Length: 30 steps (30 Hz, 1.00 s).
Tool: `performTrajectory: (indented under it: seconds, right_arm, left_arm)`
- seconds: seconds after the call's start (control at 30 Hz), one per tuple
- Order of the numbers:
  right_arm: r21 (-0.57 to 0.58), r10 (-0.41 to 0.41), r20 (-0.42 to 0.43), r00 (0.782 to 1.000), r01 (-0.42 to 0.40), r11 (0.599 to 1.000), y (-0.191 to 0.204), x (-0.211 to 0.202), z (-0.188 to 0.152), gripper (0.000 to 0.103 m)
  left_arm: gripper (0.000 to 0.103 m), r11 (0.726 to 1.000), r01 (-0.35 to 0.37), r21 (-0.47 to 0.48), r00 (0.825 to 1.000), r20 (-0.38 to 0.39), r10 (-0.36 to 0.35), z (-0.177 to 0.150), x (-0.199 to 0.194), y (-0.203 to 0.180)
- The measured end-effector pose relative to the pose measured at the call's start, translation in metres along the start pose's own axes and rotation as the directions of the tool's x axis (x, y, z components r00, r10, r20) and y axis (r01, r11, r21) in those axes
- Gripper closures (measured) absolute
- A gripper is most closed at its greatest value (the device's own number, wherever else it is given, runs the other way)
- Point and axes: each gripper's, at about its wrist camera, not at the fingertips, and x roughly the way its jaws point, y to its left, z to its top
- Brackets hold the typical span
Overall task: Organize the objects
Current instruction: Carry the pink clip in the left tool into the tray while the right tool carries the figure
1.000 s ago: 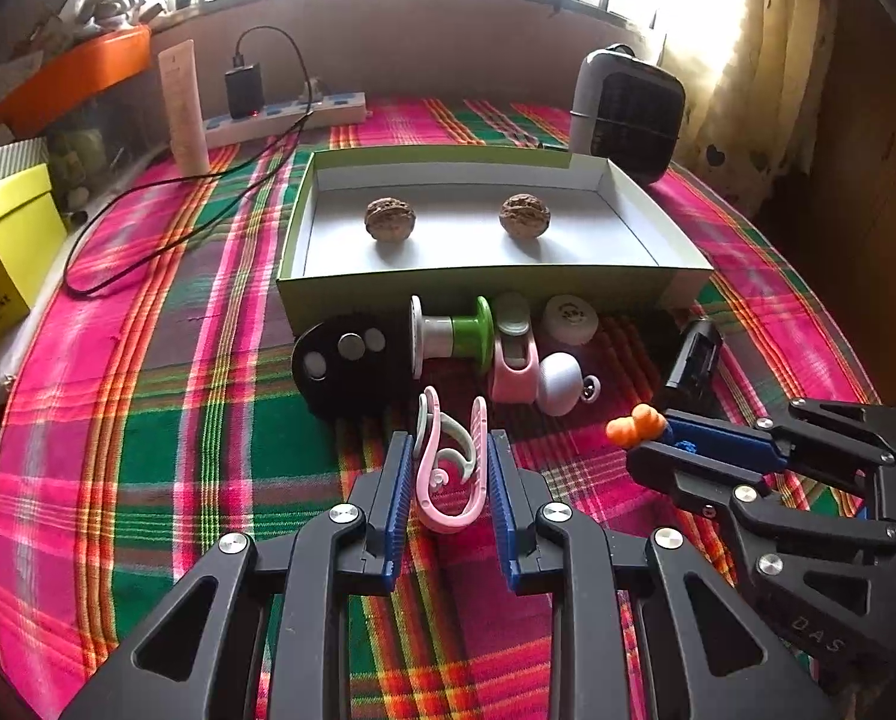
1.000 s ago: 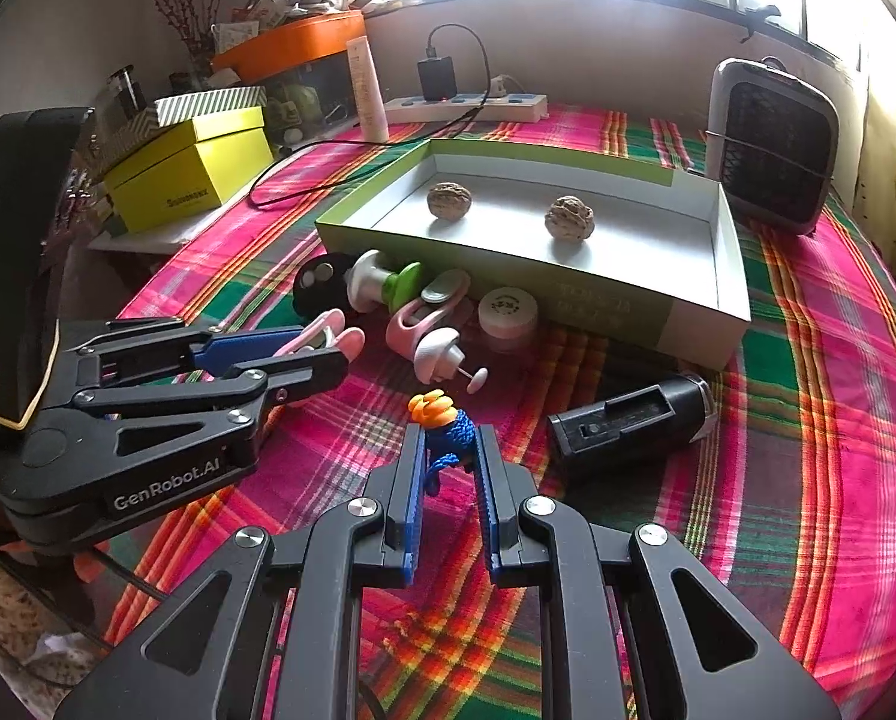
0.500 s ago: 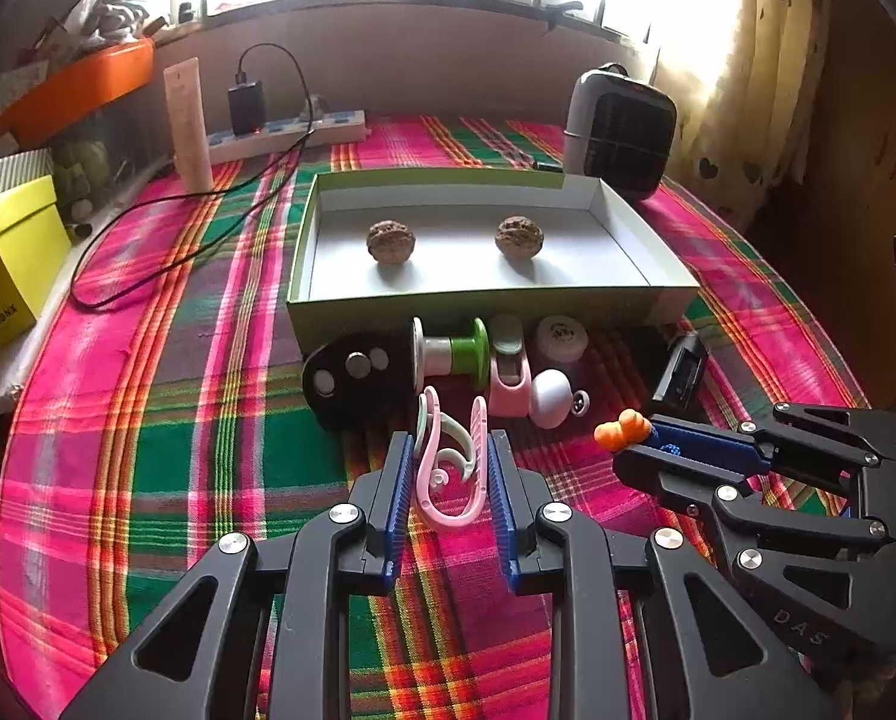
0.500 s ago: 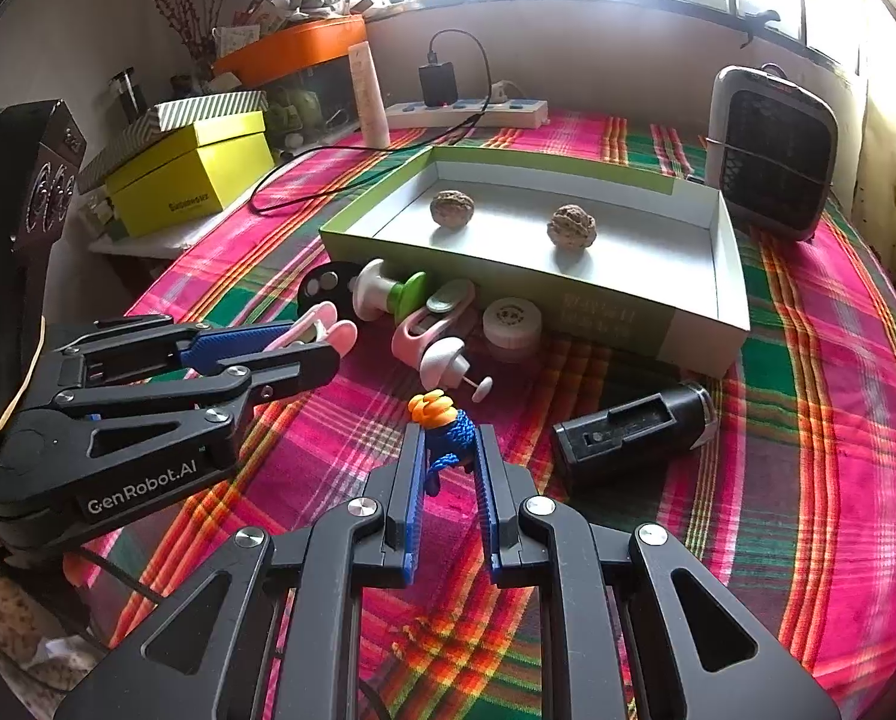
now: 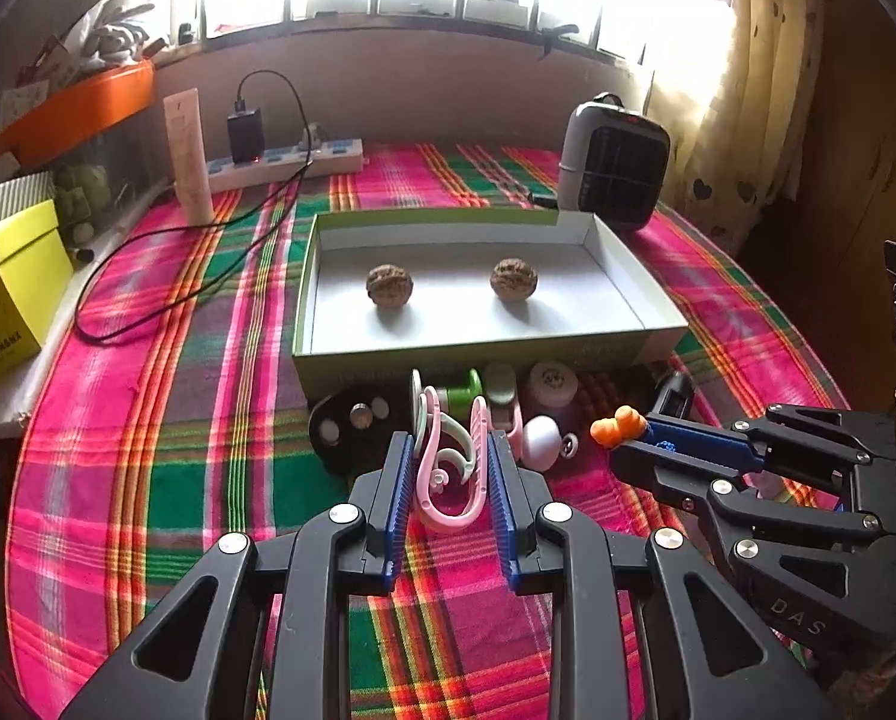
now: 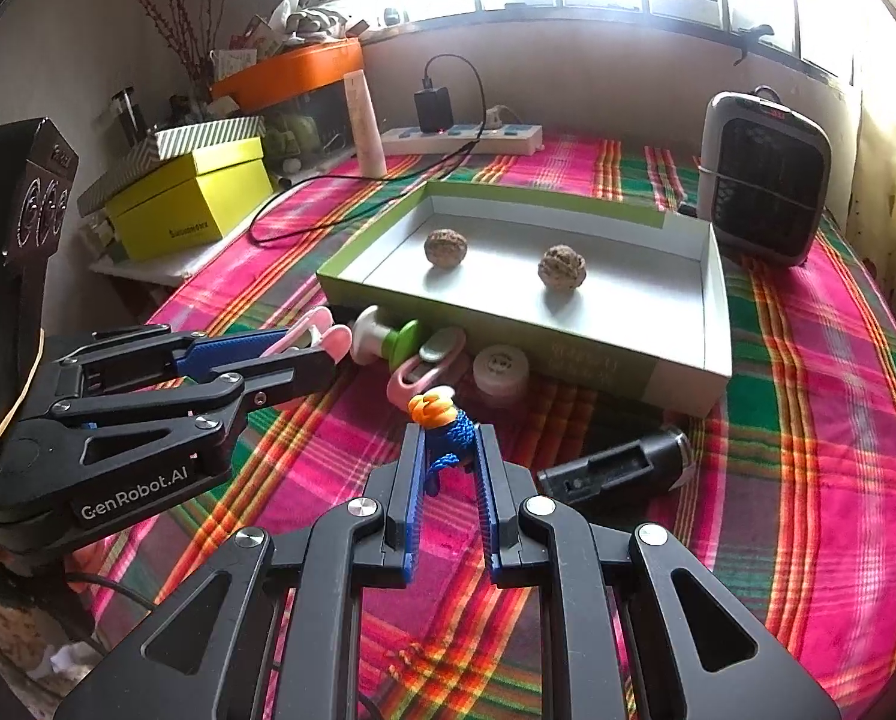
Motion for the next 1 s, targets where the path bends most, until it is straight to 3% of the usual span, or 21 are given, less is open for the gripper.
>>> performTrajectory:
  seconds: [1.0]
  right_arm:
    - [0.050, -0.045, 0.022, 0.999, 0.044, 0.998, -0.046, 0.024, 0.056, 0.086]
  left_arm:
    - [0.080, 1.000, 0.022, -0.014, 0.999, 0.025, -0.021, 0.061, 0.036, 0.010]
